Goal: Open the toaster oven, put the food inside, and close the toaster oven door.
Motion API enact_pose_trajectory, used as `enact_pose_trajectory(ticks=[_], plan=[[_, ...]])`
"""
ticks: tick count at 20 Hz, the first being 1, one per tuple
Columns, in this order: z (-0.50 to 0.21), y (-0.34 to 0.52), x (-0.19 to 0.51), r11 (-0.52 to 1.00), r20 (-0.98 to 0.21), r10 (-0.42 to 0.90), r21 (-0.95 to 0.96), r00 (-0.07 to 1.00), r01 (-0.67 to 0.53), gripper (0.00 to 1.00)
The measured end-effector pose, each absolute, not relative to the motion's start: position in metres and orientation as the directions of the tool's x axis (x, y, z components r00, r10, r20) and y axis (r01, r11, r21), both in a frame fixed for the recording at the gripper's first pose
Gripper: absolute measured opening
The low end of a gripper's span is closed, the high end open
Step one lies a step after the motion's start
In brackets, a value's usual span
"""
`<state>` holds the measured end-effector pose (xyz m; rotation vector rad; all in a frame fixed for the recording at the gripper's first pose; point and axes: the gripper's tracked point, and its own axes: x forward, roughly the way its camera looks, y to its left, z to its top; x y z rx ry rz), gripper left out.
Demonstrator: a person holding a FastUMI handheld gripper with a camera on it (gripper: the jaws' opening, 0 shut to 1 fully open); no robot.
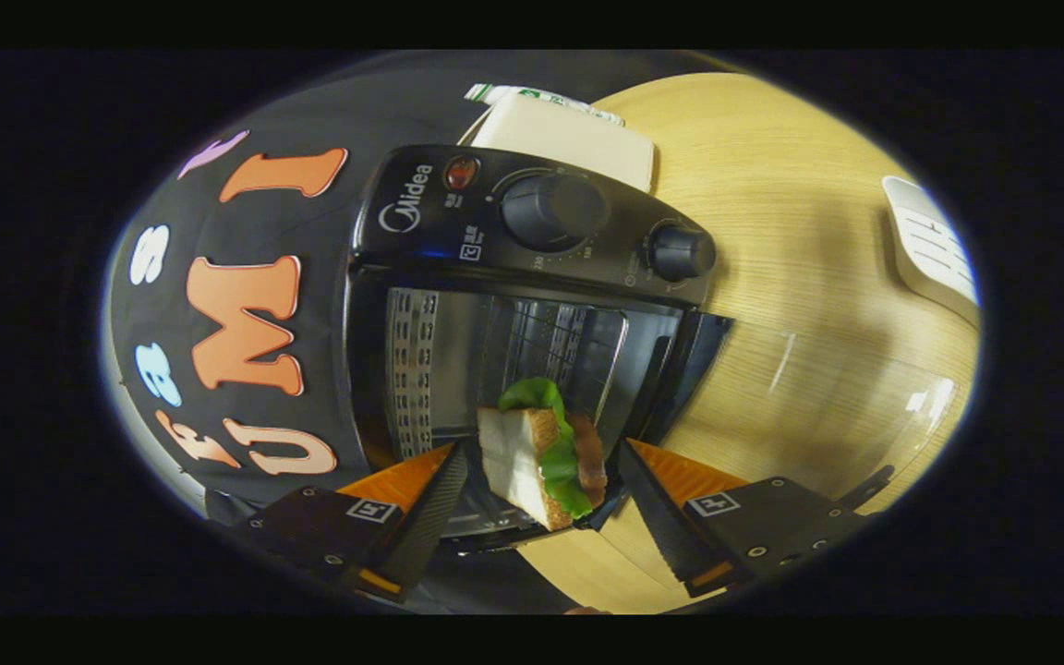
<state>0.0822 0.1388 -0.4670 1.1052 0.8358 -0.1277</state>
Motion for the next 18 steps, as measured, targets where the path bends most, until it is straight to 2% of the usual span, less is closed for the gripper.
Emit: enact_pose_trajectory(ticks=[5,11,15,18], plan=[[-0.446,0.129,0.037,0.605,-0.670,0.306,0.685,0.676,0.406,0.98],[-0.397,0.129,-0.022,0.734,-0.649,0.355,0.639,0.673,0.229,0.98],[-0.393,0.120,-0.060,0.900,-0.685,0.313,0.435,0.658,0.025,0.98],[-0.402,0.105,-0.082,0.960,-0.708,0.247,0.273,0.662,-0.065,0.98]])
